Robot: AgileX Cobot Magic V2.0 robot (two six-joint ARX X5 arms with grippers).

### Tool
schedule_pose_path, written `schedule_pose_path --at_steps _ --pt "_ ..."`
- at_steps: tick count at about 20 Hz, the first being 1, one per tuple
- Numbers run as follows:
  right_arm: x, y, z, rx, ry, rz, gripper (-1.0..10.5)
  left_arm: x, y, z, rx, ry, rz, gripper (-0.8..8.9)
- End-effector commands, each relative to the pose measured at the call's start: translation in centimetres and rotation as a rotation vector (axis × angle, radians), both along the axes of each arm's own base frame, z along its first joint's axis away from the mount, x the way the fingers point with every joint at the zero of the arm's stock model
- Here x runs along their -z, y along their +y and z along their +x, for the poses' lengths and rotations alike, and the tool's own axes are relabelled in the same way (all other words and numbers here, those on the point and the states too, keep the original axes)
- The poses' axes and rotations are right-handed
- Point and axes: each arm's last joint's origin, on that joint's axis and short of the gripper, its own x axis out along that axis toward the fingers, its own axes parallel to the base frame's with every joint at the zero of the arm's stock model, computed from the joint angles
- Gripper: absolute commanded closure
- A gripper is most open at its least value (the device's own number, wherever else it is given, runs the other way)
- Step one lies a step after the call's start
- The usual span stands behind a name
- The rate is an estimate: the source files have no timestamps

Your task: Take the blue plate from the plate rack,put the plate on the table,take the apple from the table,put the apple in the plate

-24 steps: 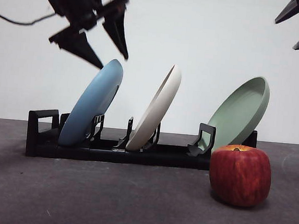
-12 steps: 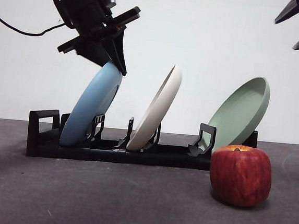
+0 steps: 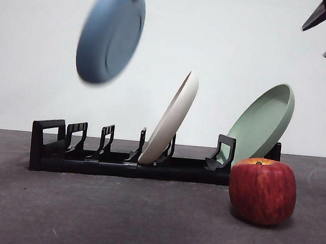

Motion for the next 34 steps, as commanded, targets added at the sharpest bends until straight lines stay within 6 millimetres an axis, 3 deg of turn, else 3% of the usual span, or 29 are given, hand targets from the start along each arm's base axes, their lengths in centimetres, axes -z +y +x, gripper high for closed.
schedule_pose_path --at_steps 1,4,8,13,15,18,23,34 --pt "0.0 0.0 -0.1 -0.001 0.014 -0.004 6.6 -2.5 0.8 -3.4 0.054 -0.088 0.003 8.22" --pt "0.3 0.0 -0.3 -0.003 0.057 -0.005 6.6 -4.9 2.4 -8.6 0.118 -0.147 0.000 8.22" --pt "0.7 0.0 -0.6 -0.004 0.103 -0.006 6.6 -5.6 3.8 -13.9 0.142 -0.143 0.084 8.22" --pt "0.7 0.0 -0.8 -0.003 0.118 -0.007 6.6 -4.2 3.0 -16.9 0.054 -0.147 0.361 8.22" --pt "0.7 0.0 -0.8 -0.003 0.120 -0.007 6.6 -3.5 1.8 -17.8 0.061 -0.150 0.375 8.22" --pt "0.7 0.0 -0.8 -0.005 0.117 -0.010 6.6 -0.9 -0.1 -19.1 0.066 -0.136 0.425 8.22" --pt "0.7 0.0 -0.8 -0.005 0.117 -0.010 6.6 5.4 -4.1 -20.1 0.136 -0.105 0.476 8.22" --pt "0.8 0.0 -0.8 -0.005 0.119 -0.010 6.6 16.6 -13.2 -17.6 0.360 -0.047 0.785 8.22"
